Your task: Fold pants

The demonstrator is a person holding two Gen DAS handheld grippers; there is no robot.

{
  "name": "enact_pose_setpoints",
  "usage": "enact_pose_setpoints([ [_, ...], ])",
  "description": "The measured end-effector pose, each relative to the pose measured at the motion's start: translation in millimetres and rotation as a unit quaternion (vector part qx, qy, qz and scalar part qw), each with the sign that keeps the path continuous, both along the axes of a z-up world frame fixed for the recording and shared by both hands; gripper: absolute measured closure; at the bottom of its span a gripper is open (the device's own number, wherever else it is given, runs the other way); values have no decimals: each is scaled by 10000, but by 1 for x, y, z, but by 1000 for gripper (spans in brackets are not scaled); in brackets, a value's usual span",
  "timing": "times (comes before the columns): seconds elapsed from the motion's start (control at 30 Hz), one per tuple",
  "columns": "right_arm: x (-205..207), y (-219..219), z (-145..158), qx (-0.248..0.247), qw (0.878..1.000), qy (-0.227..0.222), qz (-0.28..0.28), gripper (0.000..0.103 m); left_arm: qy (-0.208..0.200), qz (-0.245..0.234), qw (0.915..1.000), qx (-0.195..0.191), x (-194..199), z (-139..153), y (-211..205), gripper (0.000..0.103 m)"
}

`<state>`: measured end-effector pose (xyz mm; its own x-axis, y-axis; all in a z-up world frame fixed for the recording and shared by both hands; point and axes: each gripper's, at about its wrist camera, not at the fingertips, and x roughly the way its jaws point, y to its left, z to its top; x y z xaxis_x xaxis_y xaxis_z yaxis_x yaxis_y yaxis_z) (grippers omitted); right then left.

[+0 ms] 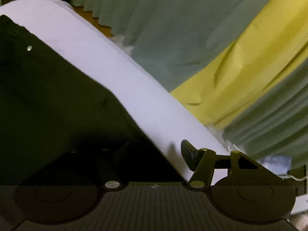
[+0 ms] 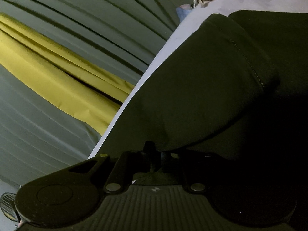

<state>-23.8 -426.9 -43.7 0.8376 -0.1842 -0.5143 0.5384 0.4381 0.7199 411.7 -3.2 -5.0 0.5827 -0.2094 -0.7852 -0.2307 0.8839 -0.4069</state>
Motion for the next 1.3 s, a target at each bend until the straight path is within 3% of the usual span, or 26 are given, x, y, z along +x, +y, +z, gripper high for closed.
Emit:
enact_pose_setpoints([
  [0.03, 2, 0, -1, -31, 10000, -14, 3, 98, 4, 15, 10000, 37, 4, -2, -1, 39],
  [0.1, 2, -1, -3, -95, 9999, -38, 27, 99, -44, 11, 9999, 159, 9, -1, -1, 48],
  [0.17, 6, -1, -5, -165, 9998, -44, 52, 99, -21, 54, 9989, 460, 4, 1, -5, 92],
  [0.27, 12, -1, -7, -183, 9998, -51, 61, 99, -198, 131, 9997, 58, -15, 0, 10, 98],
  [0.33, 11, -3, -8, -139, 9998, -73, 77, 100, -460, 197, 9986, -172, -39, 4, 22, 99],
  [0.53, -10, -17, -13, 475, 9980, -422, 5, 101, -1070, 389, 9928, -385, -133, 27, 52, 99],
  [0.63, -16, -18, -10, 549, 9975, -435, -55, 100, -1337, 485, 9891, -370, -190, 37, 68, 99],
  [0.77, -31, -18, -3, 839, 9952, -461, -196, 99, -1489, 532, 9865, -429, -259, 37, 84, 99],
  [0.87, -48, -15, 11, 713, 9954, -556, -322, 99, -1565, 535, 9856, -349, -305, 39, 90, 99],
  [1.0, -81, -10, 45, 297, 9960, -729, -416, 100, -1379, 593, 9881, -344, -351, 40, 94, 99],
  [1.13, -105, -6, 64, -291, 9989, -207, -307, 99, -752, 676, 9929, -632, -386, 20, 117, 98],
  [1.2, -109, -11, 64, -164, 9994, 145, -280, 99, -479, 803, 9926, -772, -400, 14, 126, 97],
  [1.3, -115, -19, 59, 2, 9985, 472, -289, 94, -459, 1055, 9914, -624, -404, 16, 135, 72],
])
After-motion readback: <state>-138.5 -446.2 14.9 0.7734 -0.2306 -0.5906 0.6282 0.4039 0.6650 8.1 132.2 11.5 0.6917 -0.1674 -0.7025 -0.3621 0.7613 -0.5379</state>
